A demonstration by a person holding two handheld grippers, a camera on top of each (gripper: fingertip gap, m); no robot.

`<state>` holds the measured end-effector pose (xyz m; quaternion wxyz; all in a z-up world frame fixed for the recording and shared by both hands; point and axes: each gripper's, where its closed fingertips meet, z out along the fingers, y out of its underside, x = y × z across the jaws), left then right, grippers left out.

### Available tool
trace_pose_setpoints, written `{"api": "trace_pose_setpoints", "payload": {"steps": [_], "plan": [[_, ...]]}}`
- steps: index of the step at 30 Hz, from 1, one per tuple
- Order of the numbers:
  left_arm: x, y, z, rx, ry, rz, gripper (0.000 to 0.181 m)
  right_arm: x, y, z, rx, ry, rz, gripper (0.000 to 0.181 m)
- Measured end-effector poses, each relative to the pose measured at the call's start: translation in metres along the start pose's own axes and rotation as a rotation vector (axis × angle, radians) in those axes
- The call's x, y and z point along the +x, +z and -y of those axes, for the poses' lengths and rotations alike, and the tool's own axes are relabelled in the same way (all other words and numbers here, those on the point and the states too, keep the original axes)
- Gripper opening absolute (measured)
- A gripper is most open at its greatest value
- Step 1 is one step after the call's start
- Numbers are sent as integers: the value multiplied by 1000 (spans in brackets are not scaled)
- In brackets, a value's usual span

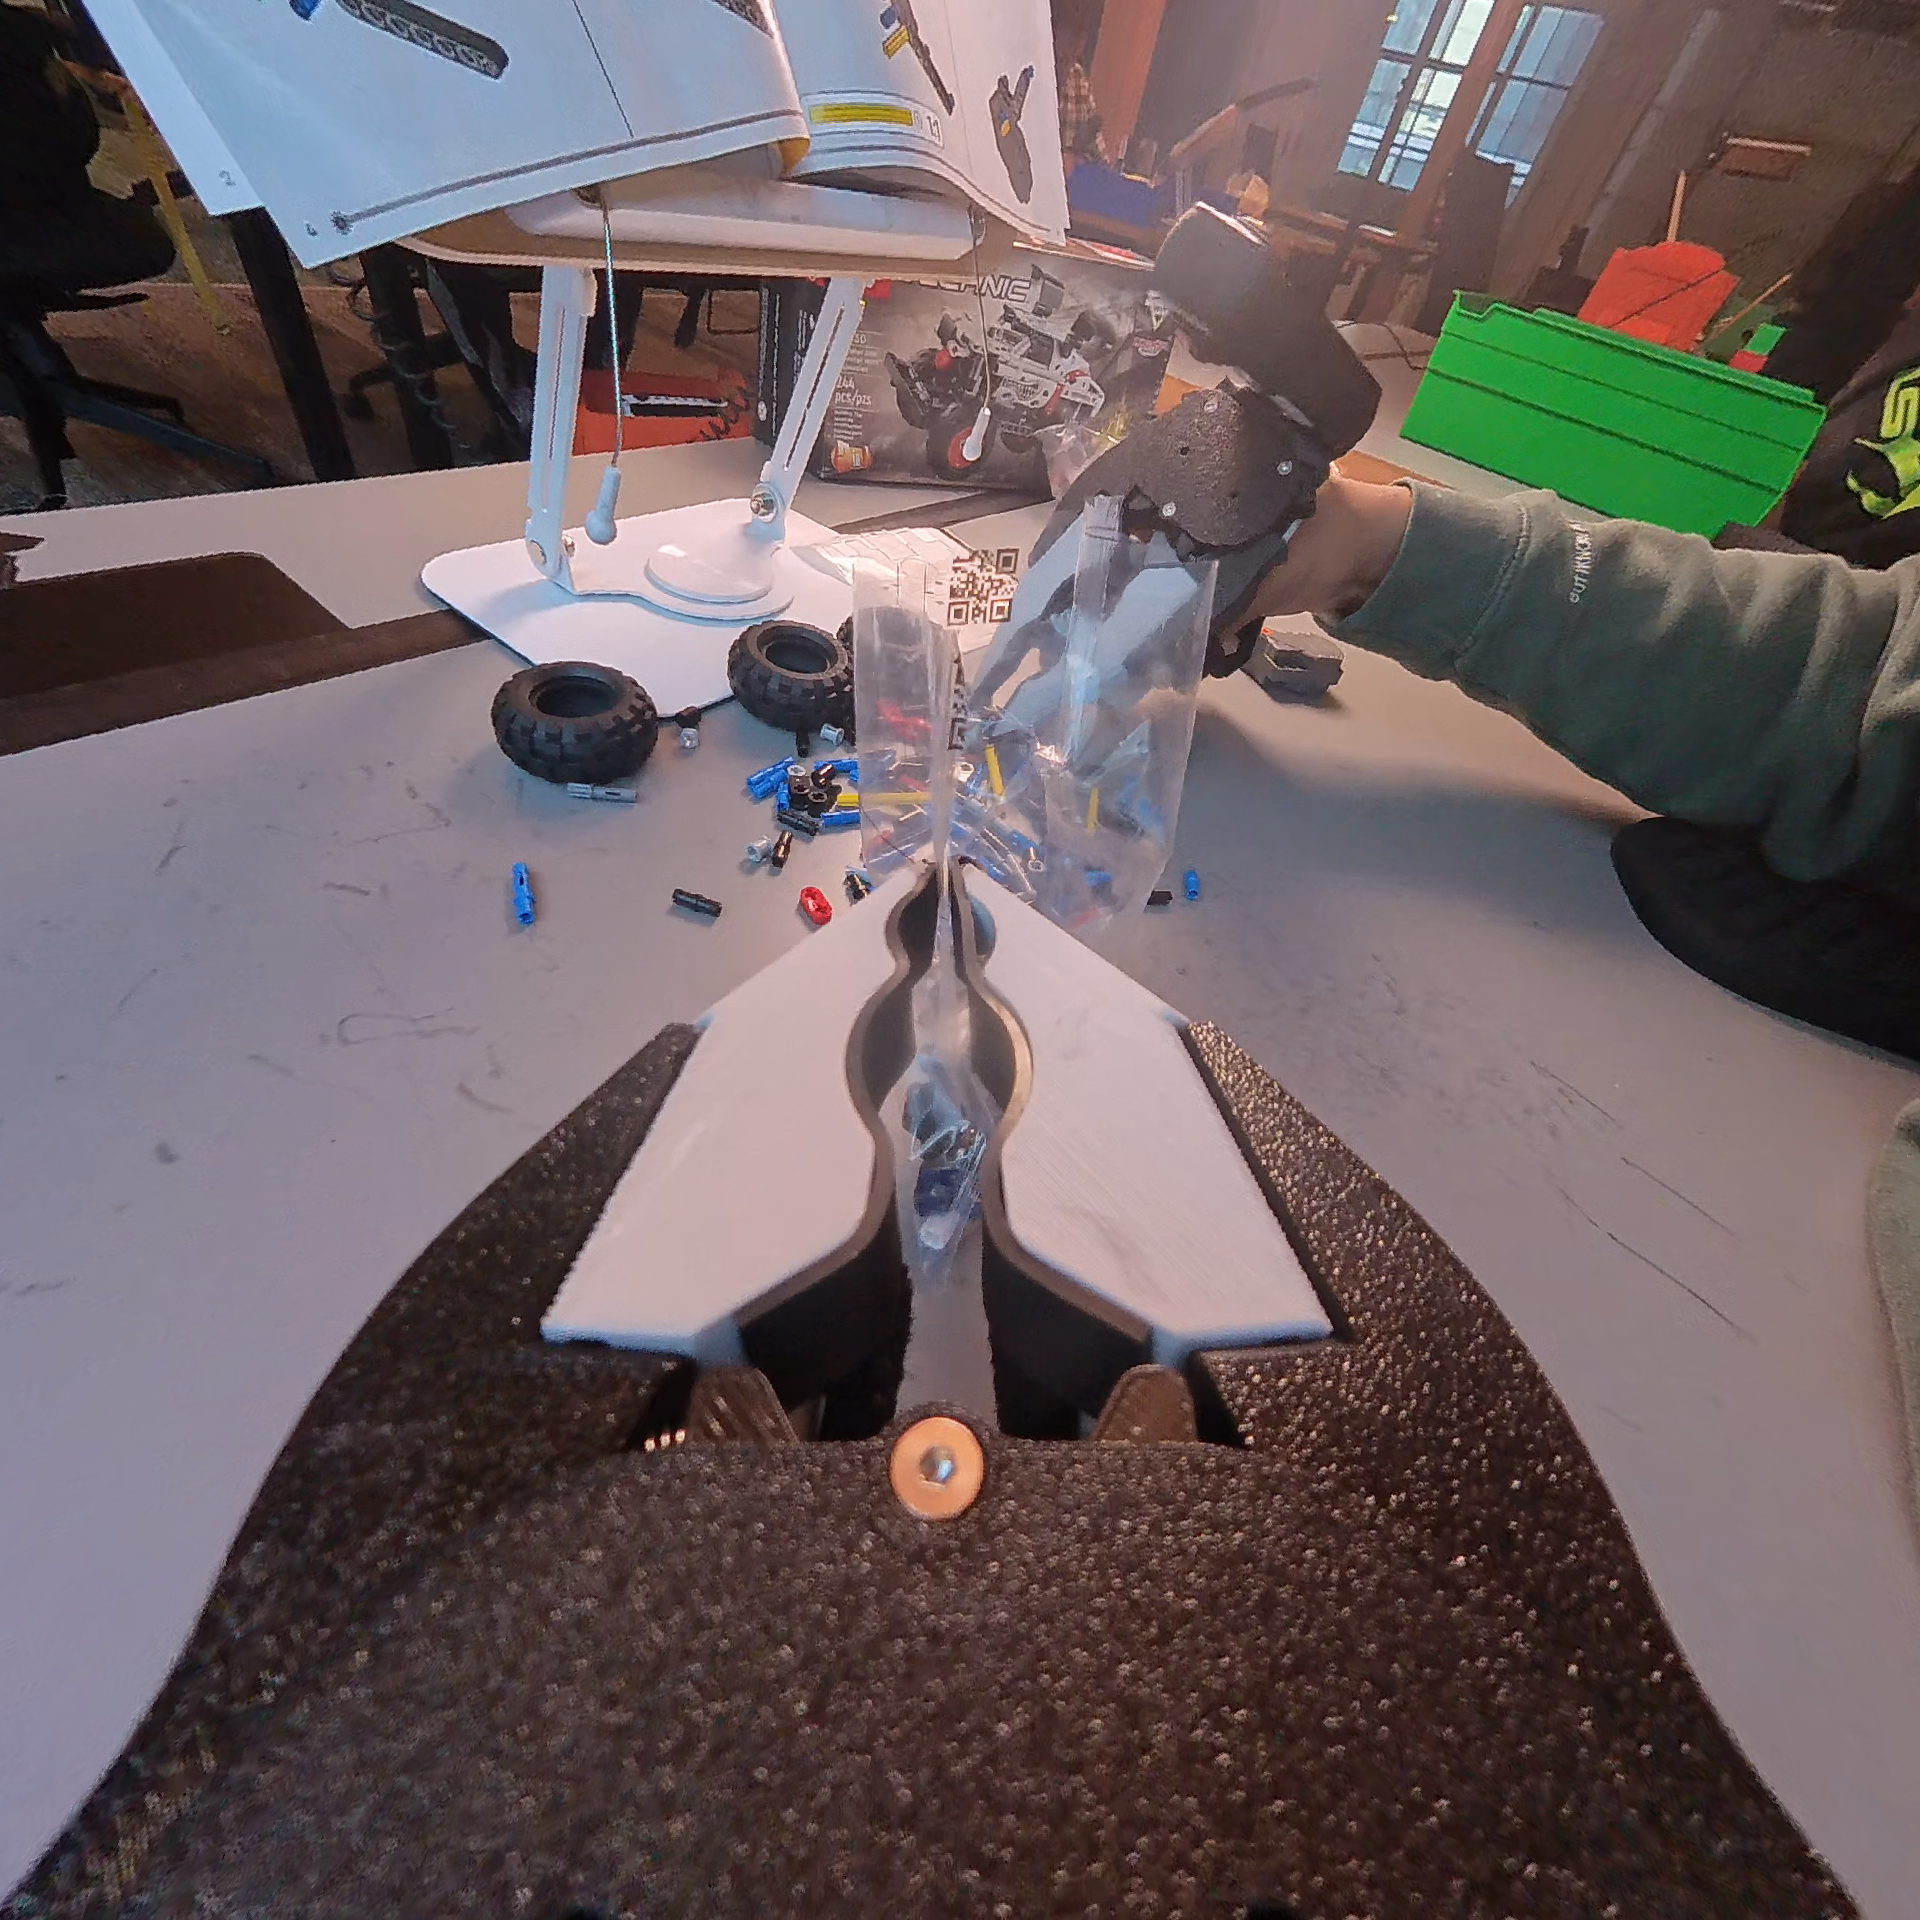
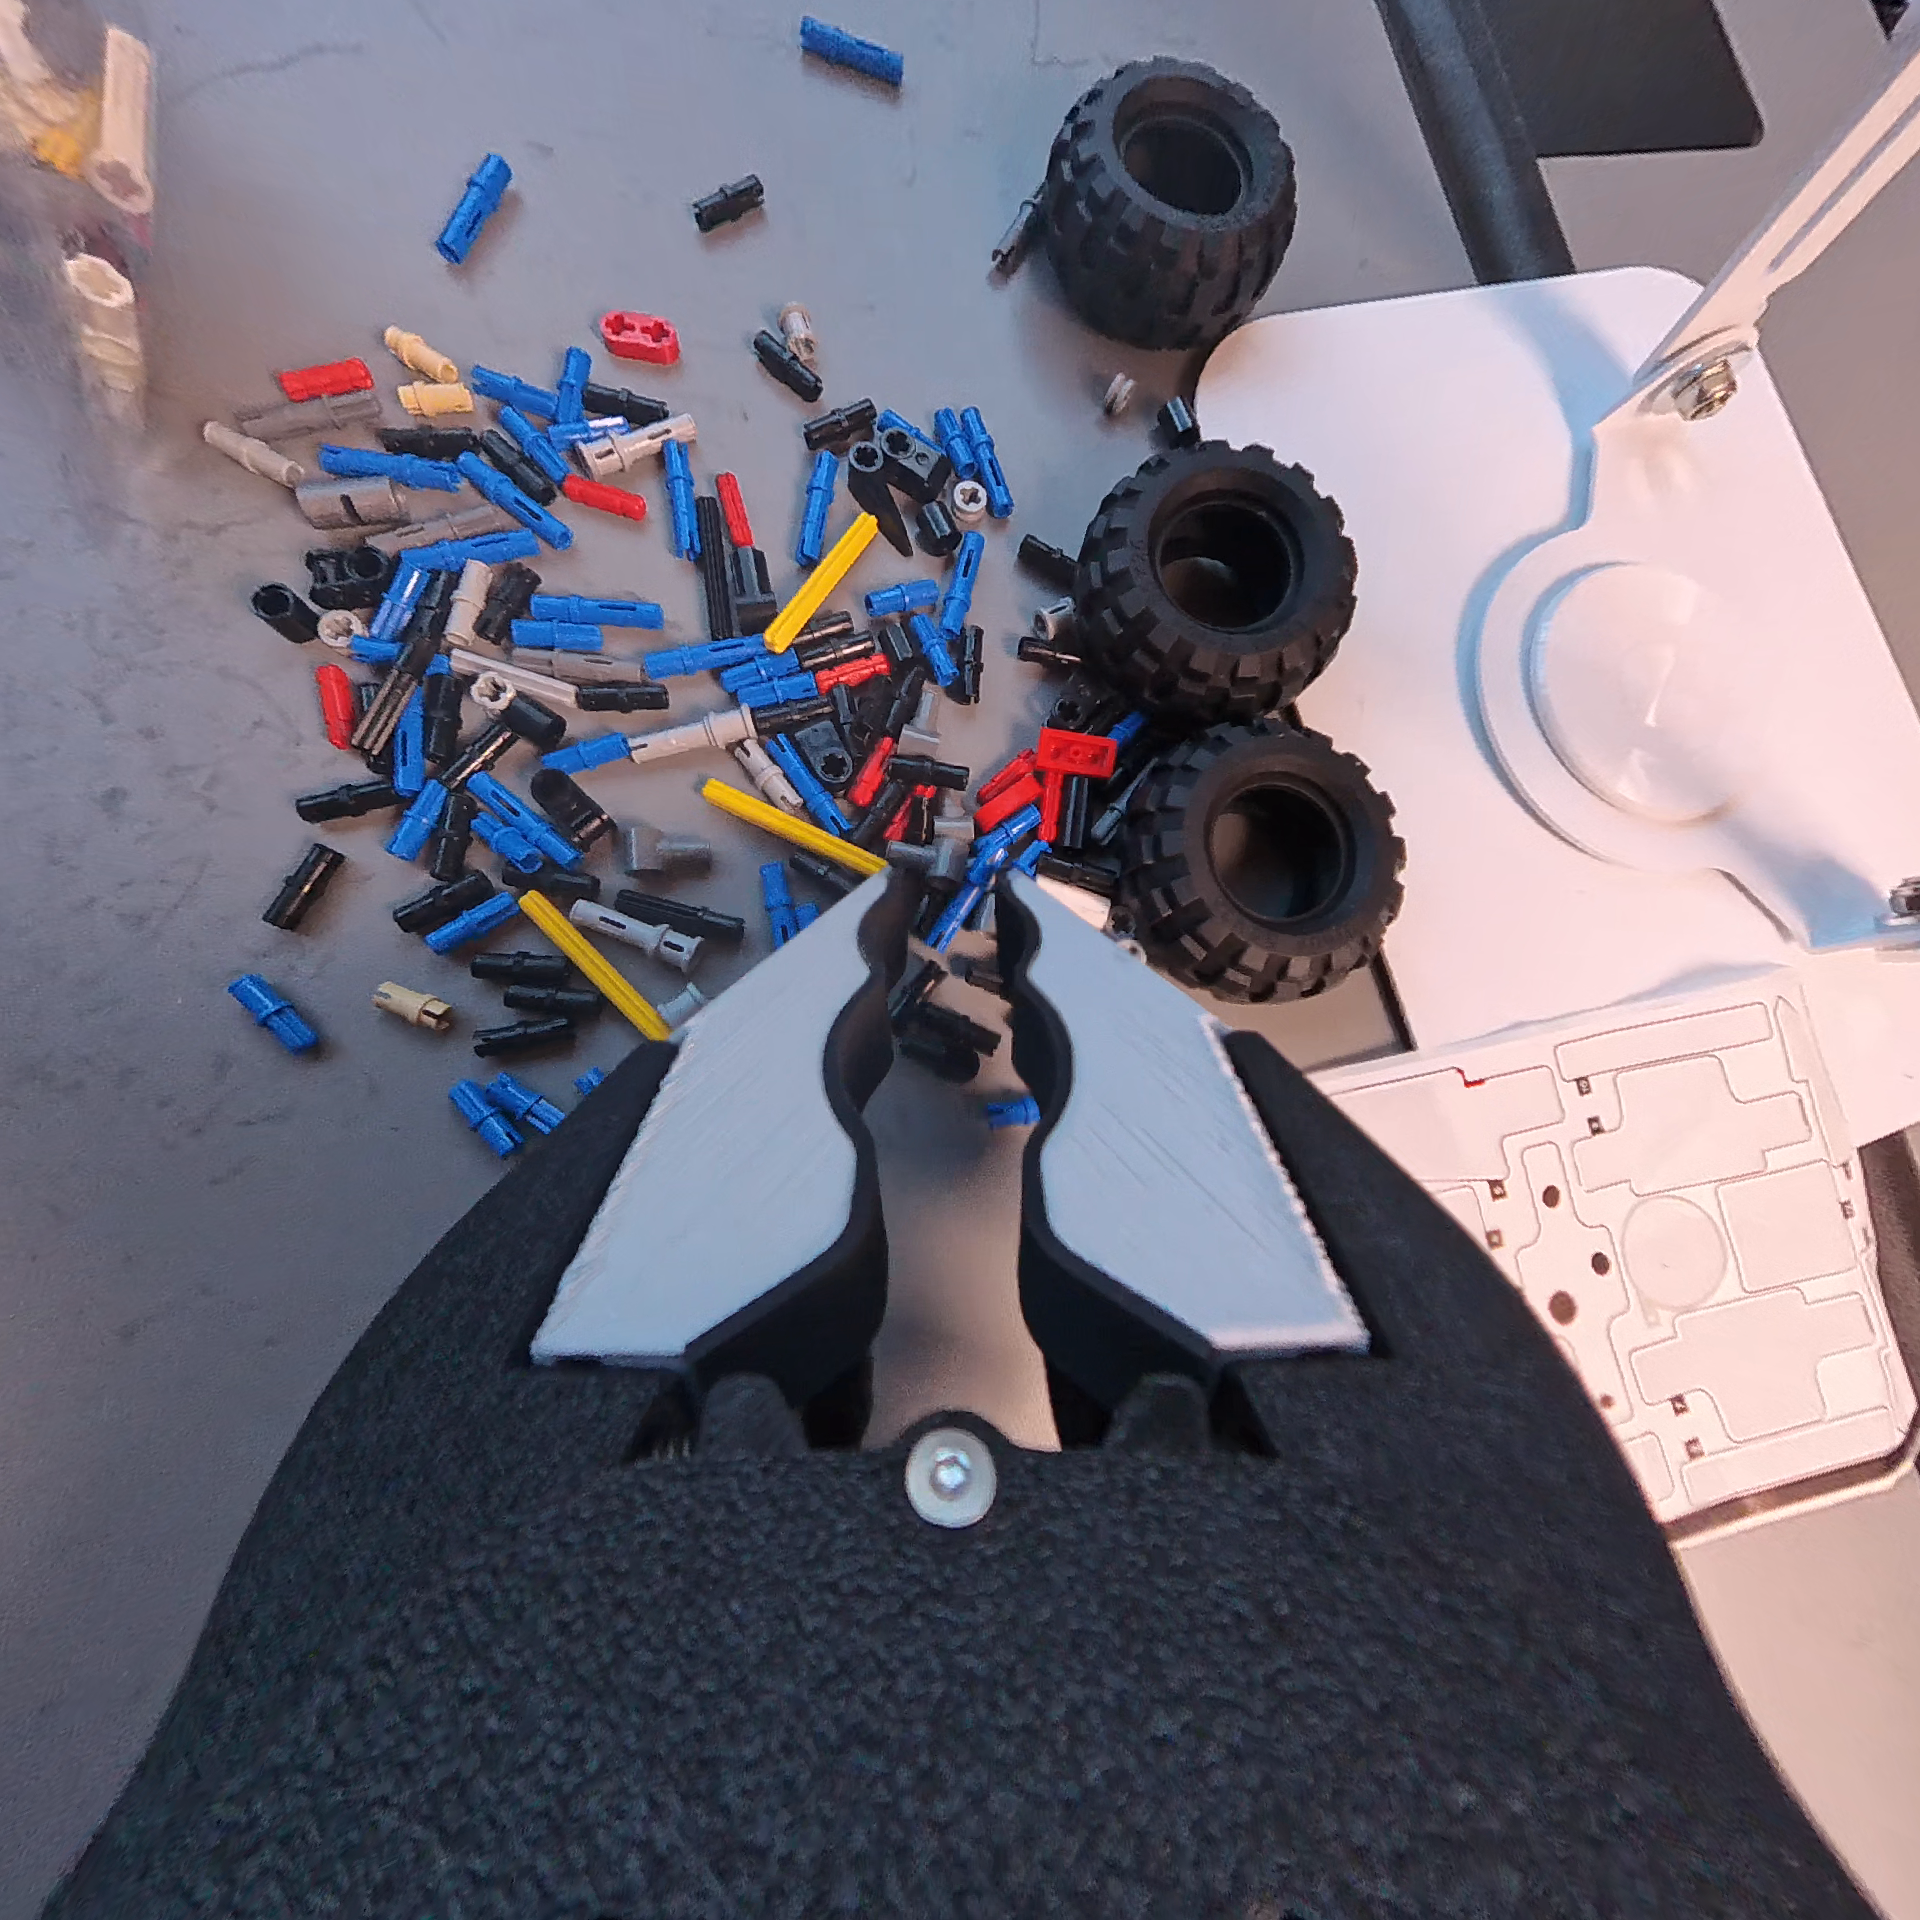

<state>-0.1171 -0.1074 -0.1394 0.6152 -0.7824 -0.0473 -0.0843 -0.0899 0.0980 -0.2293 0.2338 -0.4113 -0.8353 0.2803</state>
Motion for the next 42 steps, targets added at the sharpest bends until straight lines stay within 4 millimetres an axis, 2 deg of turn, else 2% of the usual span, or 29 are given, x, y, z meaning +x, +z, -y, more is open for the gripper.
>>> {"api": "trace_pose_setpoints", "payload": {"steps": [3,10,13,15,17,18,20,23,24,26,29,31,34,36,39,40,42], "plan": [[0,0,-1,-2,-3,-3,1,-2,2,4,0,-13,15,17],[-1,-2,1,2,1,0,1,-5,8,2,-51,-59,20,9],[-1,-2,1,3,0,-3,1,-5,5,3,-50,-64,15,8],[0,-2,1,4,-1,-4,1,-6,-2,11,-12,-47,18,8],[0,-1,1,4,1,-5,1,-8,-14,32,66,-38,21,8],[0,-1,2,5,2,-6,1,-14,-22,50,129,-31,38,8],[2,0,1,3,4,-10,1,-32,-43,96,297,-24,97,8],[6,2,1,1,14,-17,1,-70,-70,161,496,-40,222,8],[8,3,1,-1,17,-19,1,-82,-71,175,521,-53,255,9],[10,3,2,-1,23,-21,1,-101,-60,188,484,-87,288,9],[12,2,3,2,30,-22,1,-105,-38,186,417,-136,244,19],[11,1,4,8,31,-20,1,-102,-45,187,460,-65,277,22],[10,0,5,15,25,-19,1,-80,-65,178,520,31,256,22],[10,1,4,12,21,-22,1,-60,-64,150,453,39,184,15],[11,1,4,11,24,-24,1,-47,-40,82,201,-44,105,11],[11,2,4,10,25,-25,1,-49,-31,62,131,-70,109,12],[11,2,4,8,26,-25,1,-59,-17,36,57,-78,149,14]]}}
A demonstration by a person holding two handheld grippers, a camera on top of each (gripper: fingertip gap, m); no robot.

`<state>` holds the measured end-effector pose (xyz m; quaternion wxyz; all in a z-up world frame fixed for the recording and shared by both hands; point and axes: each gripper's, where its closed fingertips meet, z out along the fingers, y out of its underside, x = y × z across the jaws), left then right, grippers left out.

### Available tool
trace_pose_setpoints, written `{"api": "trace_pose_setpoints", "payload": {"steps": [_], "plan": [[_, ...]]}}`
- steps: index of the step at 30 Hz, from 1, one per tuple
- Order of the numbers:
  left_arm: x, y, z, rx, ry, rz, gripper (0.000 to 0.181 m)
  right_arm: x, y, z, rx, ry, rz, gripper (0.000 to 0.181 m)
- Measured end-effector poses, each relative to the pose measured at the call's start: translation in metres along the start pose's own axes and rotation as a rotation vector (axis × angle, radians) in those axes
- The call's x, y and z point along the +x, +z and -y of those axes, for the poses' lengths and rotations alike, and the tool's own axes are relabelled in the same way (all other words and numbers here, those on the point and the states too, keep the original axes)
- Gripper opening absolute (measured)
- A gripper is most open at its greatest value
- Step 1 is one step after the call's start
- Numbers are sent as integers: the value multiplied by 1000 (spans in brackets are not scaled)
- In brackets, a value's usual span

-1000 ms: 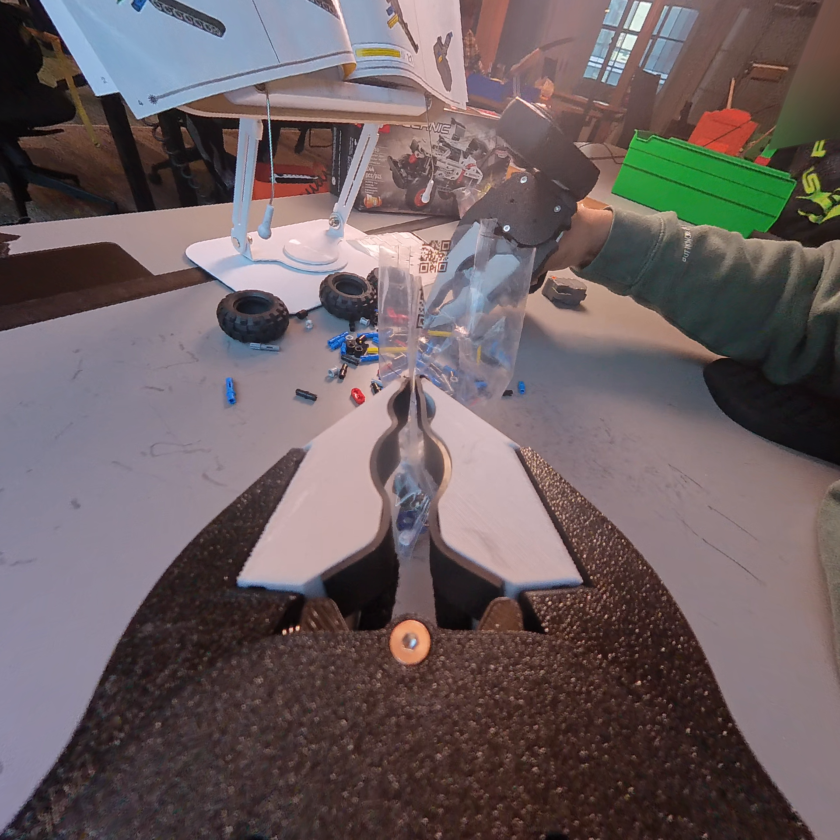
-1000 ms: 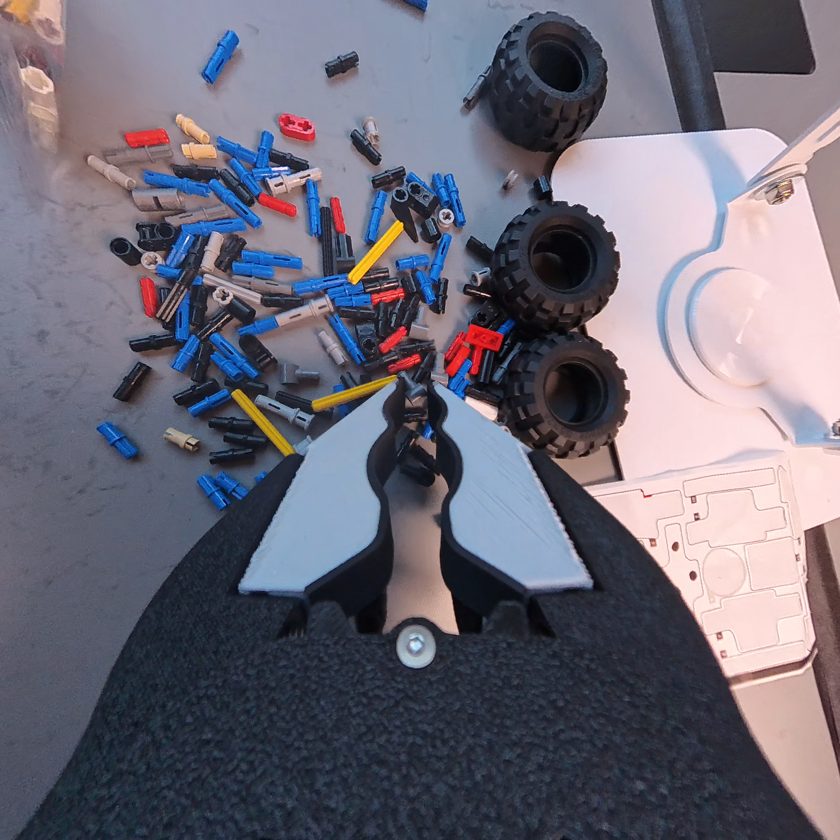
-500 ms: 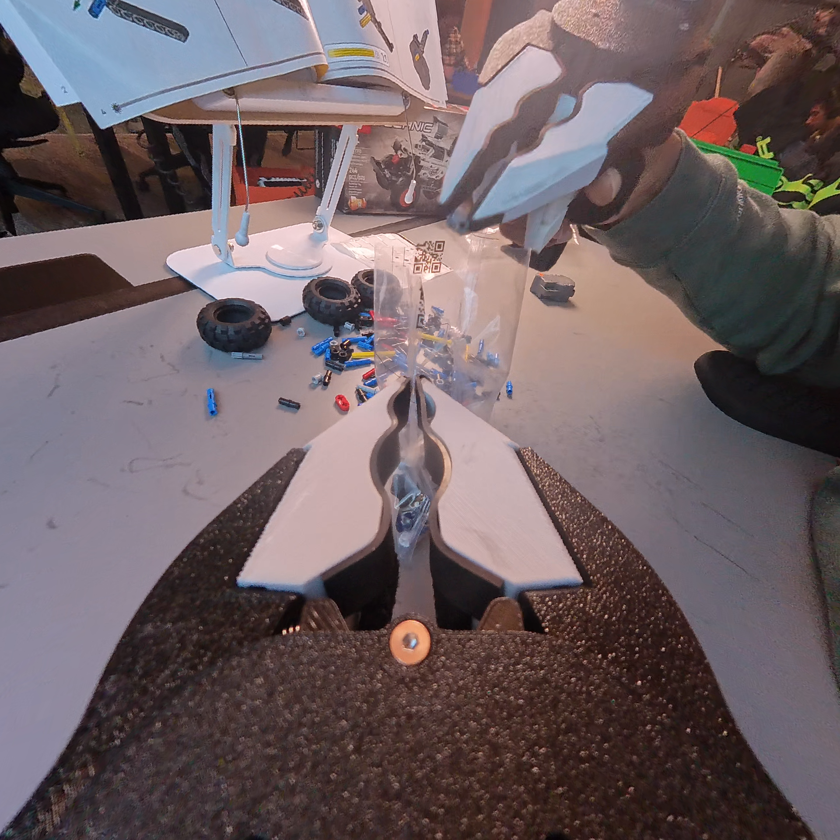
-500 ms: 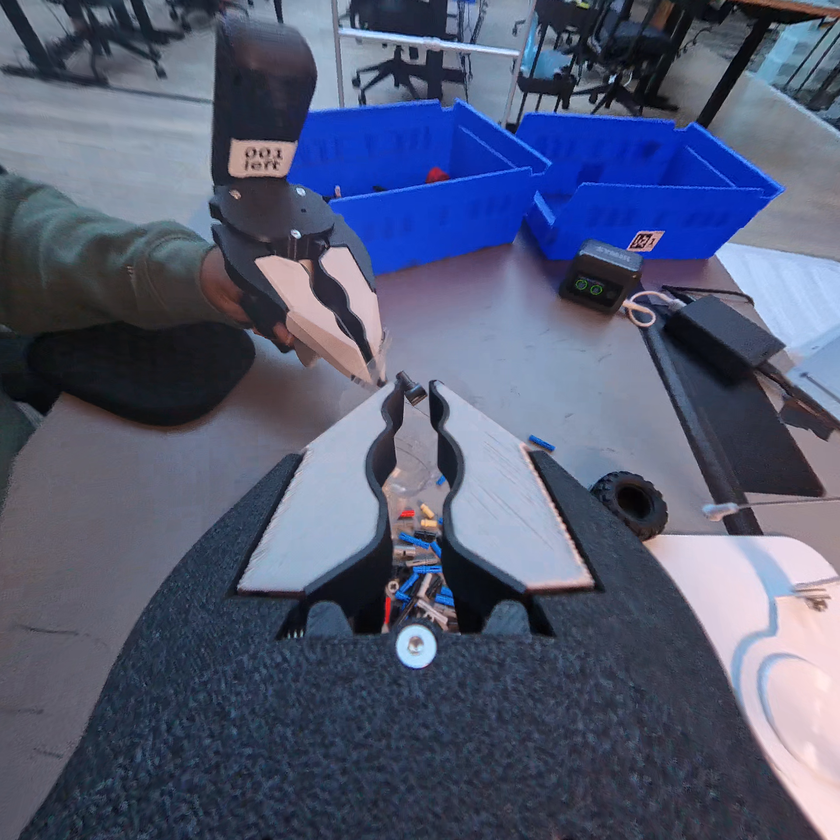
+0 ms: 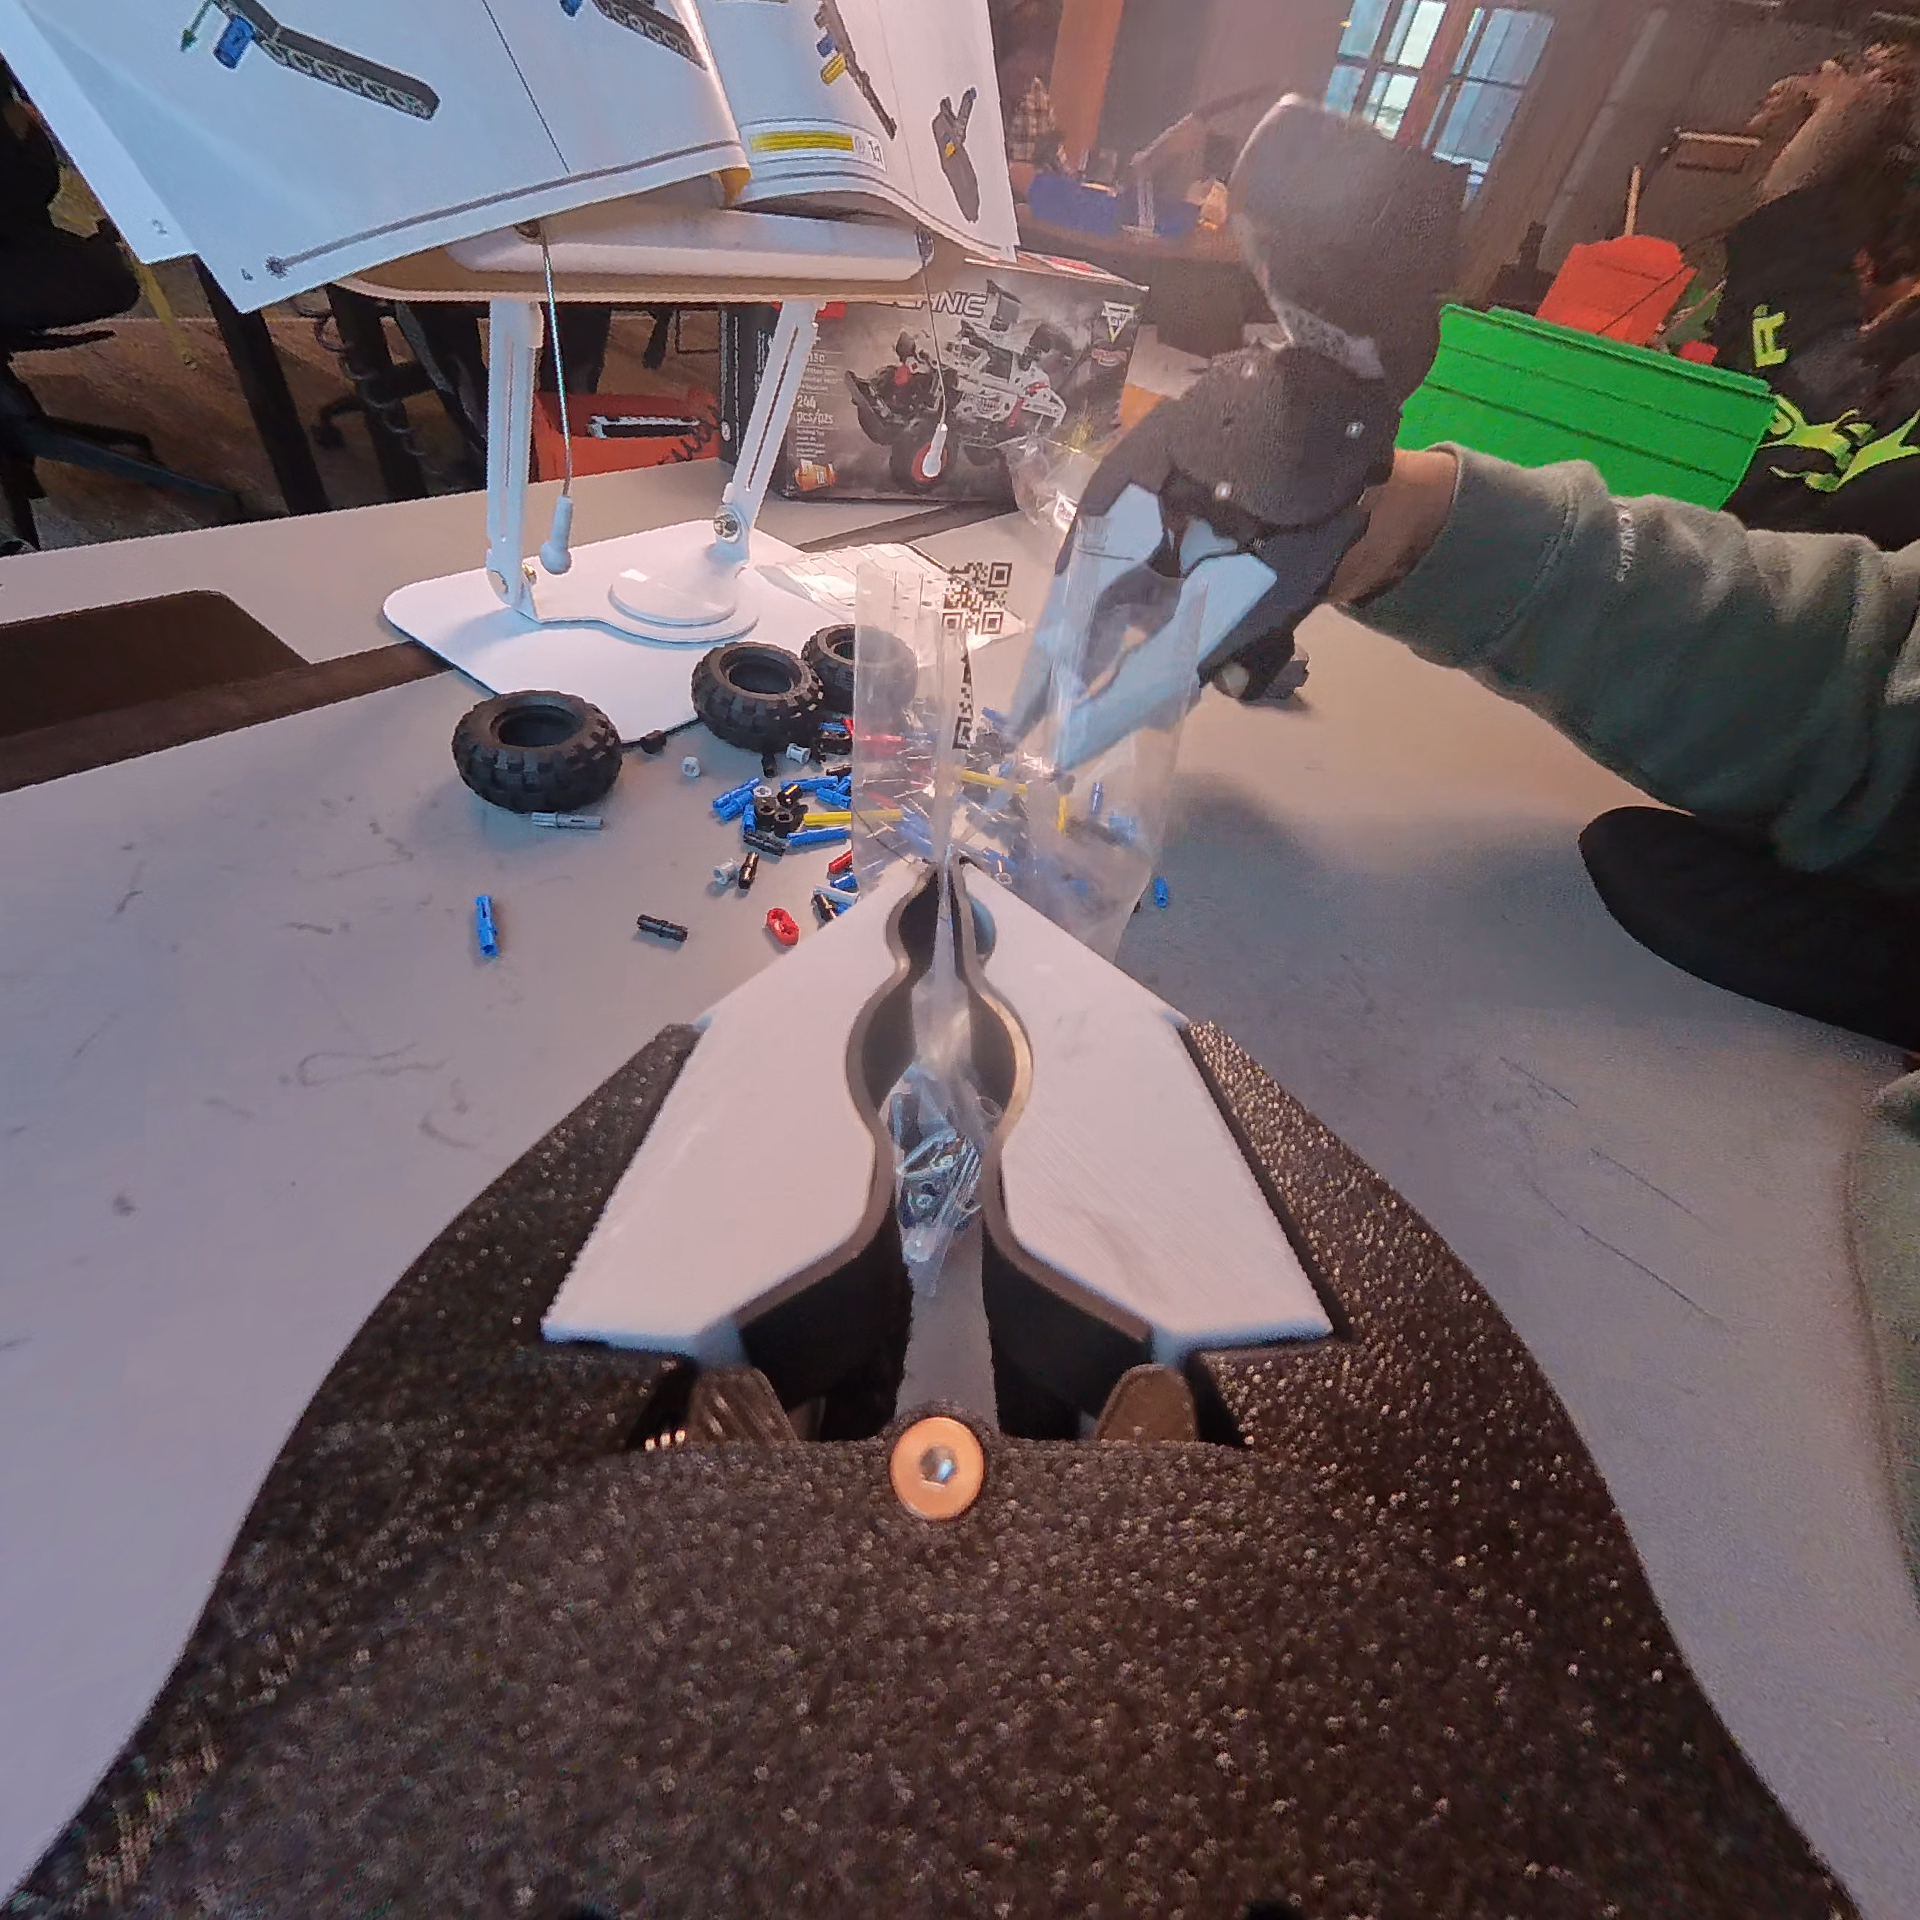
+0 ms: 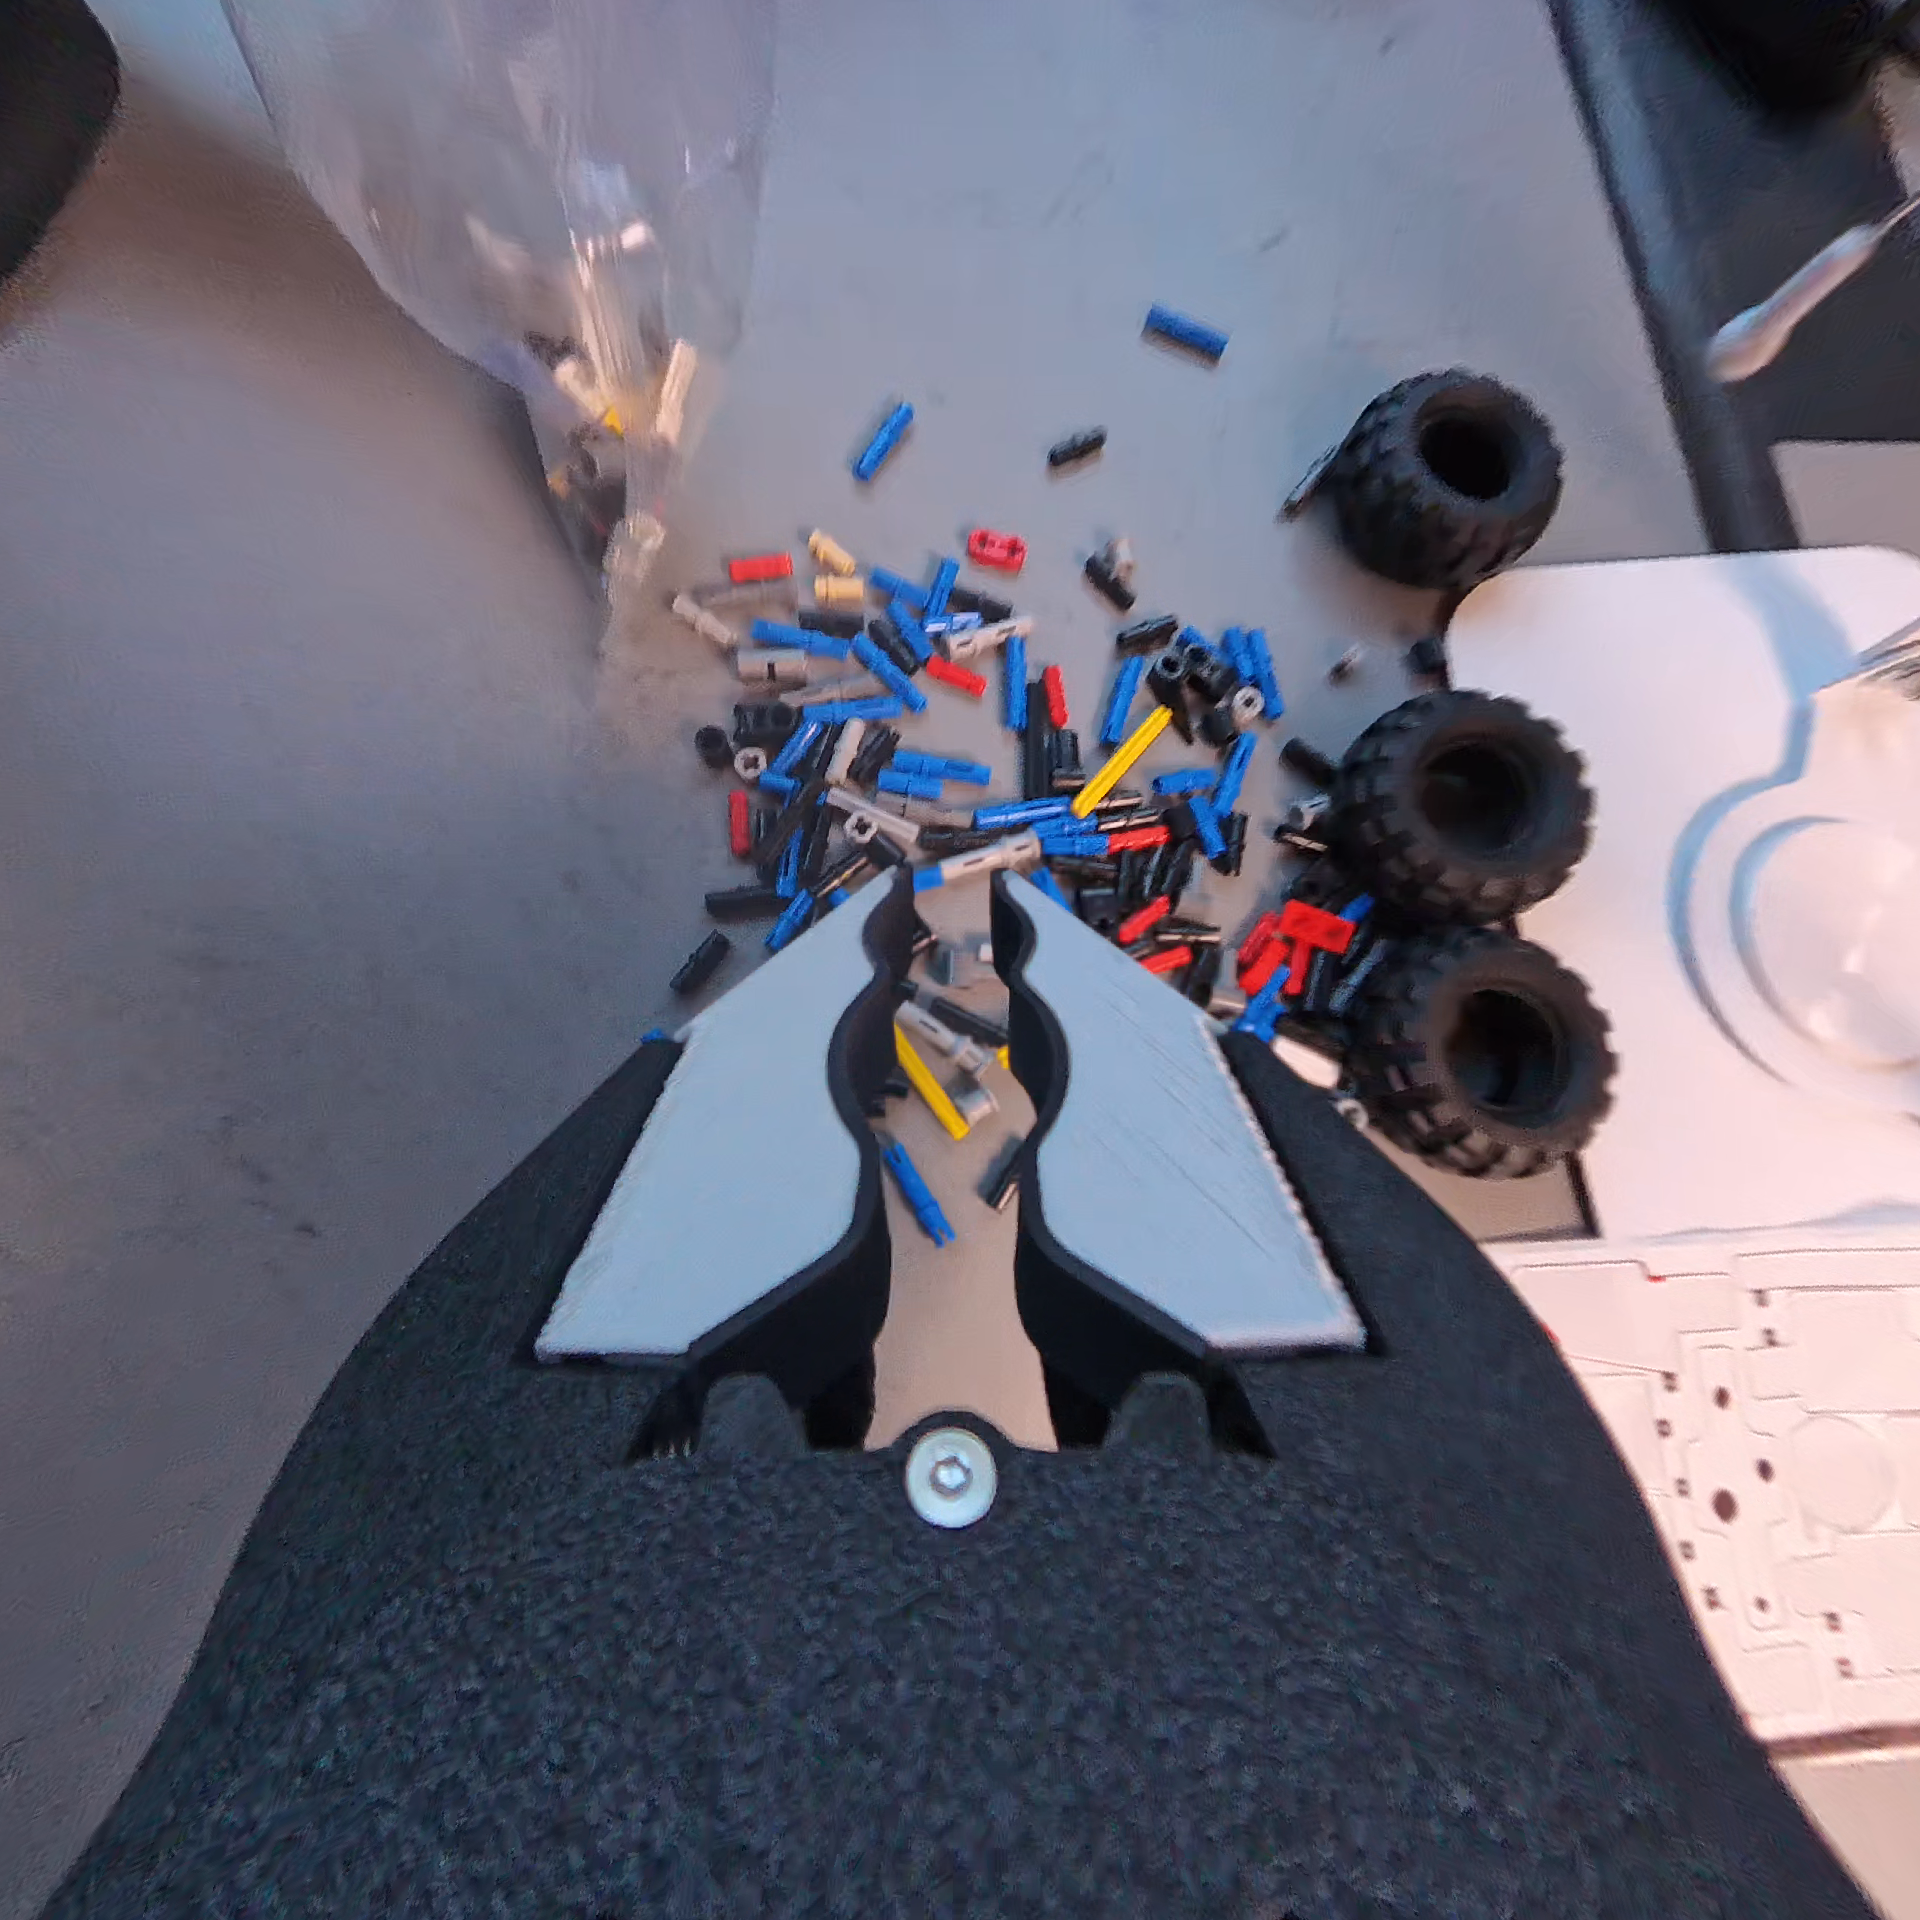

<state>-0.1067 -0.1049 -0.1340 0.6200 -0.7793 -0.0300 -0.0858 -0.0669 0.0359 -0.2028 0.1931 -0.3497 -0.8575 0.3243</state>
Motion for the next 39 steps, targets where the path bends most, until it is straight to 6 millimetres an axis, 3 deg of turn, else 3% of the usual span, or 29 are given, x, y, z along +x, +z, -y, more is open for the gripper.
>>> {"api": "trace_pose_setpoints", "payload": {"steps": [2,7,14,20,22,25,28,30,32,35,37,39], "plan": [[0,0,-1,-2,-1,2,1,-4,10,-12,-31,0,16,14],[-1,0,0,-1,1,10,1,-6,21,-21,-67,16,57,15],[-1,0,-1,-3,-1,8,1,-13,24,-21,-86,14,105,10],[-2,1,-2,-7,1,13,1,-7,22,-15,-75,-12,78,7],[-2,0,-1,-6,4,16,1,-2,11,8,8,-1,62,6],[-1,1,-1,-5,4,13,1,3,-19,72,212,-20,31,6],[0,1,-1,-6,6,8,1,-14,-43,137,386,-53,84,7],[1,1,-1,-5,11,6,1,-32,-44,167,439,-70,150,7],[2,1,0,-3,12,5,1,-50,-30,178,402,-93,216,7],[2,1,0,-3,10,5,1,-51,0,166,282,-145,189,12],[1,1,0,-2,12,6,1,-50,1,167,309,-80,225,16],[1,0,1,3,11,8,1,-42,-12,171,381,-23,235,17]]}}
